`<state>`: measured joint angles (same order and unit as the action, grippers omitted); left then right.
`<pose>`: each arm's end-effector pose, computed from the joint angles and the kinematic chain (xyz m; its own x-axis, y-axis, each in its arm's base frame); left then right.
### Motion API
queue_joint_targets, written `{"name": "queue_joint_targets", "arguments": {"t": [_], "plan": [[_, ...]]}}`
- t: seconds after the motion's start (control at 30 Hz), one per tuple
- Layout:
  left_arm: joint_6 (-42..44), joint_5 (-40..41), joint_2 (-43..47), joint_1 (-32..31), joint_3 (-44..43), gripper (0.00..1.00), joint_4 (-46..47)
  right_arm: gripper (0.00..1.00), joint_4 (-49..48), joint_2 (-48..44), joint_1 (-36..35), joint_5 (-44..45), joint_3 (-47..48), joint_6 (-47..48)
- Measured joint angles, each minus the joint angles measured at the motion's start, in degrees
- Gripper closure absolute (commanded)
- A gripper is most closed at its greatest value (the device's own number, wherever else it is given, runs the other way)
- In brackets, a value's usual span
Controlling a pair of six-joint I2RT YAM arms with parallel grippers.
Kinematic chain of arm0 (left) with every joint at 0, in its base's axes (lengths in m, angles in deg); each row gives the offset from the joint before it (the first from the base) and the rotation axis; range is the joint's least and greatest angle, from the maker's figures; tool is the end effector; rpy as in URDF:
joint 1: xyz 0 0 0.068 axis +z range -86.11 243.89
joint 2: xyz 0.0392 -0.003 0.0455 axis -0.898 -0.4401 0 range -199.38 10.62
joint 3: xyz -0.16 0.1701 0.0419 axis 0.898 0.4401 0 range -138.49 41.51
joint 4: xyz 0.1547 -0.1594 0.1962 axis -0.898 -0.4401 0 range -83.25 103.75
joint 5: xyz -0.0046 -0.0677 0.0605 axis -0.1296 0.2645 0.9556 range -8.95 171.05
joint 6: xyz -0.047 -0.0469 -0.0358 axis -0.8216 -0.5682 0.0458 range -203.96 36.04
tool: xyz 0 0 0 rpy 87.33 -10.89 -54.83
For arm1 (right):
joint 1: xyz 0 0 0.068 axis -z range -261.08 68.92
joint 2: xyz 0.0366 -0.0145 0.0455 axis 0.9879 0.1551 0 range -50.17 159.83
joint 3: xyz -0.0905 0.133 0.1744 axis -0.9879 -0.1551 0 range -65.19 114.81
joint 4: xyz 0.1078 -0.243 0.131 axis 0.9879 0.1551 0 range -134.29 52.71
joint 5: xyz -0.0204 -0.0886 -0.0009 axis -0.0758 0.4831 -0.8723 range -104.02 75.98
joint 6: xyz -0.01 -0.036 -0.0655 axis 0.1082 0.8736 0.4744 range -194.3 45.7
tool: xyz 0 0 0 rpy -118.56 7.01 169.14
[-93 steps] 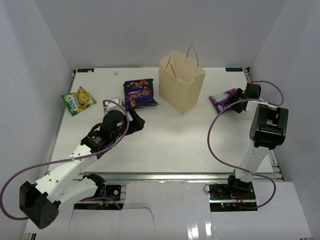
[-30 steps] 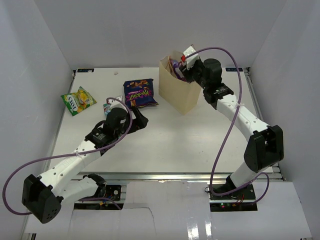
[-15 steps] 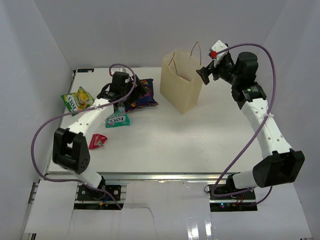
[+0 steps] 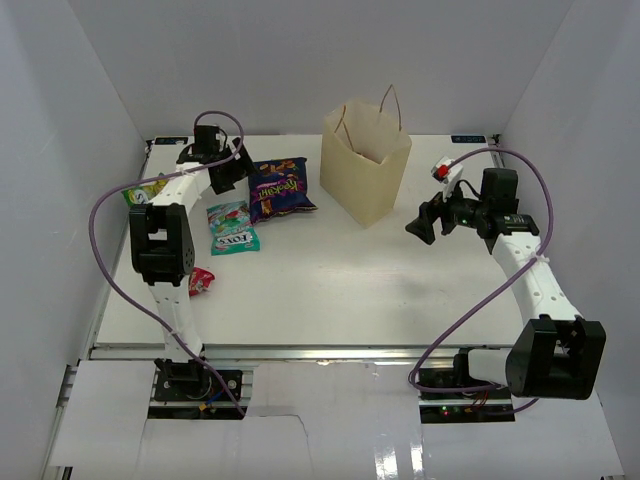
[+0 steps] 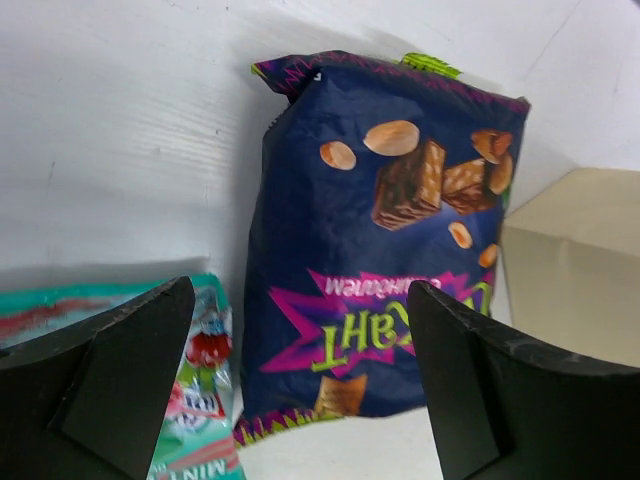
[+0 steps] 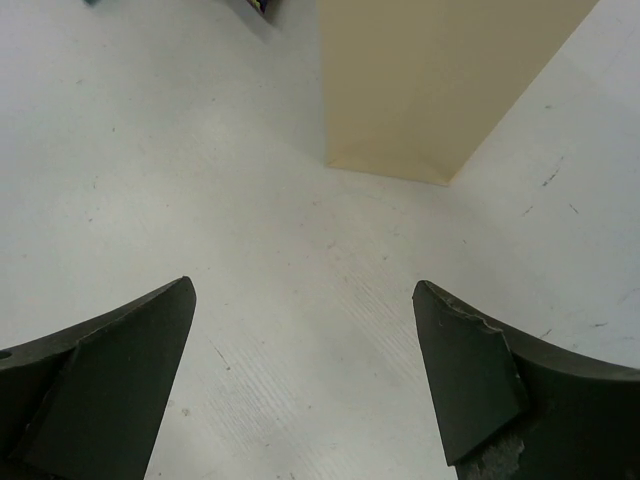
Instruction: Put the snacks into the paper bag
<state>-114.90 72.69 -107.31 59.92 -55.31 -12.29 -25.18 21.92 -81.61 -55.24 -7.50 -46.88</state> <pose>0.5022 -0.0442 0.1680 -0.7134 -0.4603 -0.5284 -0.2326 0.8668 -0.4410 0.3394 0.0451 0.2502 -0.2340 -0.3485 -0.9076 -0.7481 0.6608 -0.0609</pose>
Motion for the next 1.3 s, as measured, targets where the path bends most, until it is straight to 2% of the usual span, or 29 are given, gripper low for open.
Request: {"name": "queue_joint_targets", "arguments": {"t": [0.27, 0.37, 0.47, 0.6, 0.63, 0.7, 0.73, 0.87, 0.97, 1.03, 1.3], "plan": [[5.1, -6.9, -7.2, 0.0, -1.3, 0.02, 0.9, 0.06, 0.4, -1.1, 2.1, -1.6, -1.8, 0.0], [5.7, -8.9, -8.1, -0.2, -1.1, 0.06, 1.4, 0.06, 0.5, -1.0, 2.4, -1.8, -2.6, 0.0], [5.9, -11.2, -8.1, -0.2, 0.1, 0.14, 2.4, 0.06, 0.5, -0.9, 2.4, -1.9, -3.0, 0.0], [5.0, -14.9, -8.1, 0.0, 3.1, 0.31, 5.6, 0.07, 0.5, -0.7, 2.4, -2.3, -3.2, 0.0], [4.6, -15.9, -8.1, 0.1, 3.8, 0.4, 6.3, 0.07, 0.5, -0.7, 2.4, -2.4, -3.2, 0.0], [3.8, -17.9, -8.2, 0.2, 4.7, 0.51, 7.2, 0.07, 0.5, -0.7, 2.4, -2.5, -3.2, 0.0], [3.5, -18.9, -8.3, 0.2, 4.9, 0.6, 7.6, 0.07, 0.5, -0.7, 2.4, -2.6, -3.2, 0.0], [2.1, -21.8, -8.4, 0.2, 5.2, 0.83, 9.6, 0.08, 0.6, -0.7, 2.4, -2.8, -3.2, 0.0], [1.5, -22.8, -8.1, 0.3, 6.3, 0.95, 11.5, 0.08, 0.8, -0.8, 2.4, -3.0, -3.2, 0.0], [1.0, -23.5, -7.1, 0.3, 8.1, 1.0, 13.3, 0.08, 0.9, -0.9, 2.4, -3.1, -3.2, 0.0], [-4.7, -29.7, 6.4, 0.5, 23.9, 1.0, 25.8, 0.09, 1.0, -1.5, 2.5, -4.0, -3.9, 0.0]]}}
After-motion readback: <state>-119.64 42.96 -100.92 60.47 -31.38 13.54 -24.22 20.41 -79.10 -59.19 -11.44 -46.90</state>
